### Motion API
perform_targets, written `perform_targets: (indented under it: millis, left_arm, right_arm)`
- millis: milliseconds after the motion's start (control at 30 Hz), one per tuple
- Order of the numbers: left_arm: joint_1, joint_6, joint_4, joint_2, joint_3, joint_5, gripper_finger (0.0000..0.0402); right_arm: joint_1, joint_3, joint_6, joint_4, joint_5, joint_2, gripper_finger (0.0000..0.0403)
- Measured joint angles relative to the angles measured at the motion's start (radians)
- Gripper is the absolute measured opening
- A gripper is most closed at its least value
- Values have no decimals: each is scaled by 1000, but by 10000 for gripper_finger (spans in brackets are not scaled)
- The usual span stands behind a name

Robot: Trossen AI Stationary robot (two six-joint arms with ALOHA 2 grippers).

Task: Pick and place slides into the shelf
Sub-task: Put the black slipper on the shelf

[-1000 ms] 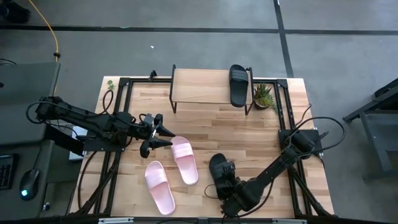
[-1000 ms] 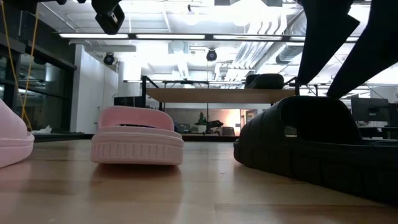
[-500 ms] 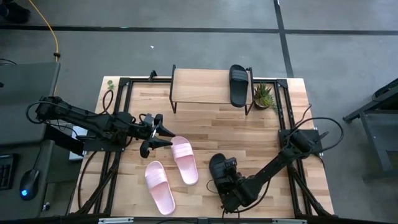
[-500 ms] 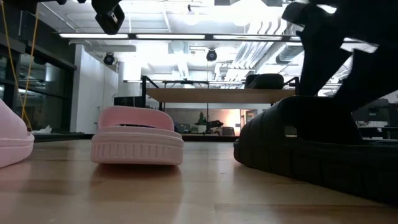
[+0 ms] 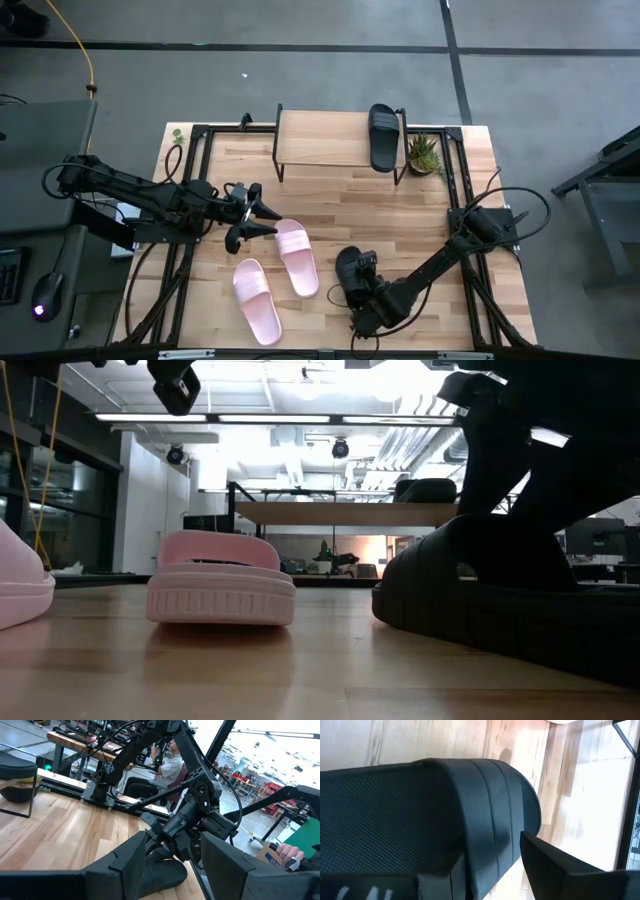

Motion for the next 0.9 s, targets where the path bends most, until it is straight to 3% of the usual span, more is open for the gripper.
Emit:
perform_targets:
  millis: [533, 900]
  left_arm:
    - [0, 0, 0, 0, 0, 0, 175]
    - [0, 0, 0, 0, 0, 0, 175]
  right_arm:
    - [-1, 1, 30, 0, -14, -2, 10]
    - [-1, 1, 49, 0, -21, -2, 3]
